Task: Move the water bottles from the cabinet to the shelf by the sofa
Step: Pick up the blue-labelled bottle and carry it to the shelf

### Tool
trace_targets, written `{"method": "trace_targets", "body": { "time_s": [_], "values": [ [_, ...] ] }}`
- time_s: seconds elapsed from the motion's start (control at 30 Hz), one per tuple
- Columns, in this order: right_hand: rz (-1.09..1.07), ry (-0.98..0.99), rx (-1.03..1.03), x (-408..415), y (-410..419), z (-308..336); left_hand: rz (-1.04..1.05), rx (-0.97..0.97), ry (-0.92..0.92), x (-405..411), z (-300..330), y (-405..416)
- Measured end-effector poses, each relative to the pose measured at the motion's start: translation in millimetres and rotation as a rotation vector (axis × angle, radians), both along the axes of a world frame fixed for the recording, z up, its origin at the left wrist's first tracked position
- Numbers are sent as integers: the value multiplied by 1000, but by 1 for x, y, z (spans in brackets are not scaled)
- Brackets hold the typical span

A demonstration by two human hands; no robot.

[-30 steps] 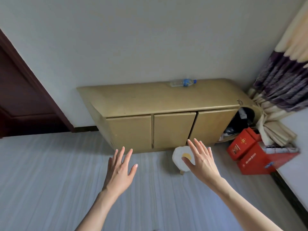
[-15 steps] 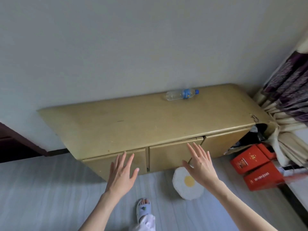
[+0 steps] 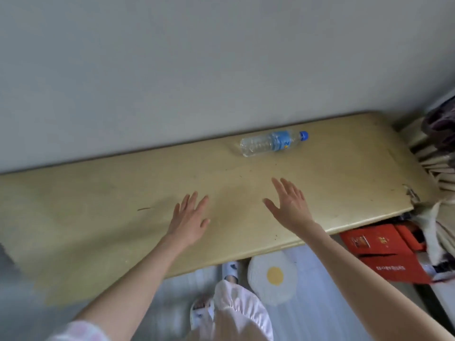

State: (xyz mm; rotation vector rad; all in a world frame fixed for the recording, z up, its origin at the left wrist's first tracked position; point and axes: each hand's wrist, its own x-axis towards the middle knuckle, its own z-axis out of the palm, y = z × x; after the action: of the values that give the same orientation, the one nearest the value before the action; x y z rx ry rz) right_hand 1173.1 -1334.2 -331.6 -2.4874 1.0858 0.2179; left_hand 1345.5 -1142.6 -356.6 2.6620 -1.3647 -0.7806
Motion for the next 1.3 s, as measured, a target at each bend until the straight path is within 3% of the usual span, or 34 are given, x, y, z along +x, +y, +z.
{"method": "trace_targets", "body": {
  "time_s": [0.13,0.23,0.37,0.53,0.7,0.9,1.07,1.3],
  "values": [
    [-186,-151,140,44,-53,-24,83,94,87,28,-23,-56],
    [-603,-233,362,84,-95,-37,164,141,126,43,-38,-93],
    [-1140,-480,759,123,-144,-46,267,185,156,51,-55,-110],
    [-1327,-515,948,148,-175,-54,300,241,151,54,-64,-112],
    [-1380,-543,1132,154,-183,-63,316,231,160,55,-64,-114],
    [-1386,-556,1168,145,-169,-70,295,243,183,60,-66,-113],
    [-1303,-589,930,134,-137,-56,224,282,247,77,-66,-111],
    [-959,-705,477,86,-60,13,-71,315,162,94,-46,-73]
  ]
}}
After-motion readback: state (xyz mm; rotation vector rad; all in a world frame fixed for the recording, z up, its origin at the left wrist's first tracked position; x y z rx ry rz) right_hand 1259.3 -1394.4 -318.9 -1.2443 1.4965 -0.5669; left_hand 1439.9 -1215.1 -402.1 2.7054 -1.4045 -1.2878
